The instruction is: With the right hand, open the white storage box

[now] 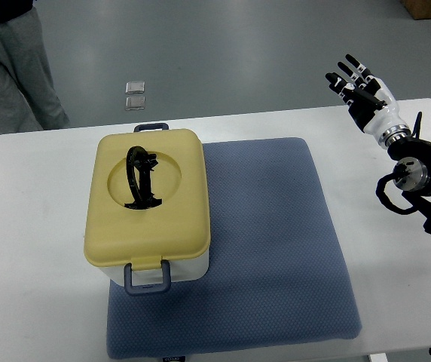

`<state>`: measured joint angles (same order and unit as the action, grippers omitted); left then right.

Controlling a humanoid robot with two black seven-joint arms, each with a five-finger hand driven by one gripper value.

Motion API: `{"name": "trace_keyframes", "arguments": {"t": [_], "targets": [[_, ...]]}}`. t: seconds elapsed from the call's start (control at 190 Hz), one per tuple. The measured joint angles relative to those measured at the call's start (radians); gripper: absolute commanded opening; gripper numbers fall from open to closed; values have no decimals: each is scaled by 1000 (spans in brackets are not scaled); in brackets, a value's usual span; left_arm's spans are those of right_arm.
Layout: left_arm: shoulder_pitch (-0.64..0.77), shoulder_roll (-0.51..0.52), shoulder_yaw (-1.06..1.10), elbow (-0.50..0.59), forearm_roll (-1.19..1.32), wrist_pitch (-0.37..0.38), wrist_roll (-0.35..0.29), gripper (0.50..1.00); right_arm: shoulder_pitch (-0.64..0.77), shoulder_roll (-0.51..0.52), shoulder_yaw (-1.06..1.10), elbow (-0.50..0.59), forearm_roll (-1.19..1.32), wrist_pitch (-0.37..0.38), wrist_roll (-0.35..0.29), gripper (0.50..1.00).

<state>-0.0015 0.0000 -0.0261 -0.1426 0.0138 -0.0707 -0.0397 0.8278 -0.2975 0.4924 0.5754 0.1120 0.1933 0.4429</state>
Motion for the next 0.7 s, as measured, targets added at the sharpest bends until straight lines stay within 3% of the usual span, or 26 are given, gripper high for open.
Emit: {"name": "trace_keyframes", "arguments": {"t": [0.701], "targets": [[-2,0,2,5,-2,0,3,1000,-1,-1,2,0,1,1,0,926]]}}
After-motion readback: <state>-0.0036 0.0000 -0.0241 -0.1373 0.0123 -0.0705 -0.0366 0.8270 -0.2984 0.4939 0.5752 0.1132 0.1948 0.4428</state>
